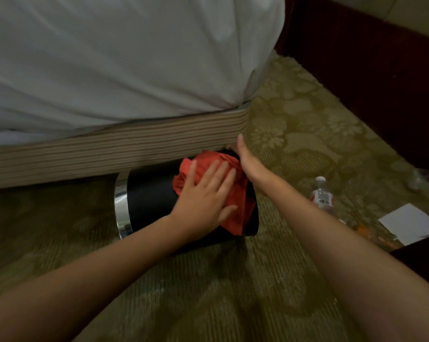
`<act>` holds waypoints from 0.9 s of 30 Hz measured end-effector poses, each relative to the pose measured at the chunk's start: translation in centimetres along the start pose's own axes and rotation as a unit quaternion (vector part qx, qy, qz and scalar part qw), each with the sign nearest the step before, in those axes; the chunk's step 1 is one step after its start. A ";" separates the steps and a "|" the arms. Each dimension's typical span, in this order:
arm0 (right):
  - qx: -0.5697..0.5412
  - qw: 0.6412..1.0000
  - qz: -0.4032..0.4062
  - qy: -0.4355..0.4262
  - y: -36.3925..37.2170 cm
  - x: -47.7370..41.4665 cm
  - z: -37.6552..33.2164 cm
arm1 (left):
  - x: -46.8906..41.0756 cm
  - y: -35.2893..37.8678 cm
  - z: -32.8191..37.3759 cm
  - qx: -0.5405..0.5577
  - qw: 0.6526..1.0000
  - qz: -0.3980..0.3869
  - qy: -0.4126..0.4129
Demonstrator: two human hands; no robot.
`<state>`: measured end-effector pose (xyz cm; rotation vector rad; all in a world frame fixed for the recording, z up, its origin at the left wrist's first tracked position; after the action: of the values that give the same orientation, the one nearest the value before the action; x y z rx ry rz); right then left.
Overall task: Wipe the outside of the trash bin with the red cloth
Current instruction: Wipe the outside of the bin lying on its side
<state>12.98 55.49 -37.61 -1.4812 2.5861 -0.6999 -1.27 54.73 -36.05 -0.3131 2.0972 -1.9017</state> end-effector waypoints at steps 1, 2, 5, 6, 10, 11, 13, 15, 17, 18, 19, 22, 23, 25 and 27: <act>0.014 1.000 0.025 -0.004 -0.5 0.3 -0.2 | 0.1 -0.3 -1.4 0.004 1.000 0.003 -0.024; 0.091 0.994 0.065 -0.017 -0.9 0.9 -0.5 | 0.3 -0.5 -3.0 0.021 0.998 0.008 -0.053; 0.358 0.897 0.188 -0.179 0.9 5.1 -2.5 | 2.1 -0.1 -9.3 0.127 0.973 0.042 -0.190; 0.403 0.863 0.187 -0.242 2.6 6.4 -3.1 | 2.8 0.4 -10.9 0.170 0.957 0.044 -0.229; 0.504 0.809 0.091 -0.290 7.2 7.2 -2.2 | 3.1 2.5 -12.5 0.145 0.961 -0.007 -0.234; 0.504 0.813 0.091 -0.277 7.0 6.8 -2.1 | 2.8 2.7 -12.6 0.134 0.964 -0.003 -0.230; 0.499 0.820 0.102 -0.262 6.7 6.5 -2.0 | 2.3 2.7 -13.2 0.134 0.964 0.003 -0.230; 0.493 0.822 0.122 -0.257 6.6 7.6 -1.0 | 2.0 2.8 -13.6 0.139 0.964 -0.003 -0.225; 0.502 0.814 0.129 -0.263 6.8 9.9 1.0 | 1.9 2.8 -13.8 0.139 0.967 -0.014 -0.215; 0.507 0.809 0.128 -0.268 6.9 11.0 2.0 | 1.9 2.8 -13.7 0.139 0.968 -0.017 -0.210; 0.508 0.809 0.130 -0.267 6.9 11.8 2.7 | 2.0 2.8 -13.7 0.139 0.969 -0.017 -0.205; 0.479 0.832 0.162 -0.227 6.6 10.9 2.3 | 2.1 2.8 -13.3 0.130 0.970 -0.014 -0.205; 0.474 0.838 0.174 -0.207 6.6 9.8 1.5 | 2.2 2.9 -13.2 0.121 0.971 -0.011 -0.206; 0.489 0.832 0.198 -0.174 6.0 6.8 -0.6 | 2.5 3.1 -13.2 0.112 0.971 -0.006 -0.212; 0.524 0.826 0.170 -0.121 5.2 3.1 -2.3 | 2.8 3.1 -13.0 0.111 0.971 -0.001 -0.213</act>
<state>6.47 55.93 -37.28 -0.6560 1.6347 -1.4129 -8.37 66.17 -38.26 -0.6084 1.5934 -1.8479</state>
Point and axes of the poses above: each hand's wrist, its own x-axis away from the middle knuckle, its own y-axis out of the palm, z = x × y, the point moved 5 cm from there along -x, towards the middle knuckle, and after that the axes turned 8 degrees about x, right-handed, at the moved point
